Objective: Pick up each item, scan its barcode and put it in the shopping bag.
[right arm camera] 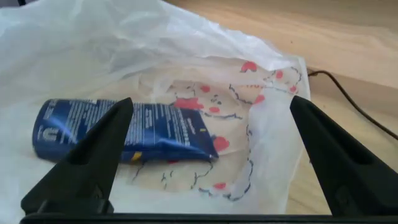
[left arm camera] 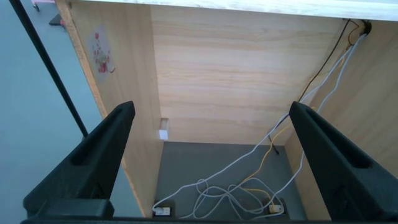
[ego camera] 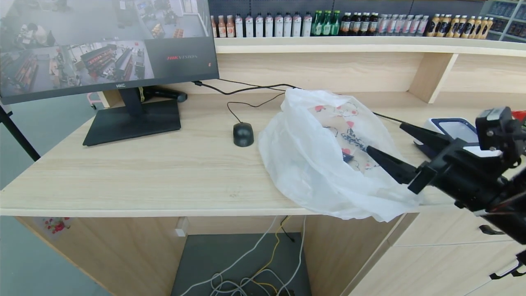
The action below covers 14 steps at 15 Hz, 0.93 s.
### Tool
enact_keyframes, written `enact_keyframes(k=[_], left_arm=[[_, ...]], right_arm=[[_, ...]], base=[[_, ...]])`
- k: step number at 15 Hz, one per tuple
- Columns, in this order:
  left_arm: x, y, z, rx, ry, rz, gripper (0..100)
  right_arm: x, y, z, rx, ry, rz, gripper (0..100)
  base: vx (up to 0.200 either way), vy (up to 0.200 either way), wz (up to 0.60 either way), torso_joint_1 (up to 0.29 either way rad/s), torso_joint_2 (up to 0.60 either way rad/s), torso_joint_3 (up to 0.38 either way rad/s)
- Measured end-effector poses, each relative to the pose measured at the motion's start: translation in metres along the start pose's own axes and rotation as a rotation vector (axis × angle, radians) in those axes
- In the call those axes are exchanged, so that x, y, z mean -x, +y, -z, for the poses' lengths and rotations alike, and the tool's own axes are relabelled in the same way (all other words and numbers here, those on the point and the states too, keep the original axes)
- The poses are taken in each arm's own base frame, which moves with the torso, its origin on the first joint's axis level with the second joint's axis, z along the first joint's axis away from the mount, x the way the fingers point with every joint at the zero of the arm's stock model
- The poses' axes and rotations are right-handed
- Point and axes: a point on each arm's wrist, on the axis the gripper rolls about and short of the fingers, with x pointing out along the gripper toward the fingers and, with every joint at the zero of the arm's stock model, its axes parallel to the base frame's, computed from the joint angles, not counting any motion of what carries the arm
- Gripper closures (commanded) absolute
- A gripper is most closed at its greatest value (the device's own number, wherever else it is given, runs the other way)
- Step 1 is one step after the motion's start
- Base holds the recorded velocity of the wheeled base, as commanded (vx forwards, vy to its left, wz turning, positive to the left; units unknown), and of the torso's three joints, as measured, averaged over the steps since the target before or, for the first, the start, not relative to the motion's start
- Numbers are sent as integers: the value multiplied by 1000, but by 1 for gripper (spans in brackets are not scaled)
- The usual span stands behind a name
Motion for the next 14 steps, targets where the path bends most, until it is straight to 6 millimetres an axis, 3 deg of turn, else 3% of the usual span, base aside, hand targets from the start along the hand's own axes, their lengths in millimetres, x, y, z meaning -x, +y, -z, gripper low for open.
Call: enact_keyframes(k=[2, 4, 7, 11, 14], left_arm=[[0, 0, 0, 18, -1, 0, 0], [0, 0, 0, 20, -1, 0, 0], [0, 0, 0, 20, -2, 0, 0], [0, 0, 0, 20, -1, -1, 0], [0, 0, 0, 20, -1, 0, 0]], right_arm=[[22, 10, 1, 11, 23, 27, 0], [31, 13, -1, 35, 21, 62, 0], [41, 16, 1, 145, 42, 122, 0], [57, 21, 4, 141, 60, 147, 0], [55, 19, -6, 134, 14, 175, 0]], base=[[0, -100, 0, 1, 1, 1], [0, -200, 0, 5, 7, 5], [0, -200, 0, 1, 1, 6], [0, -200, 0, 6, 4, 1], [0, -200, 0, 4, -1, 4]])
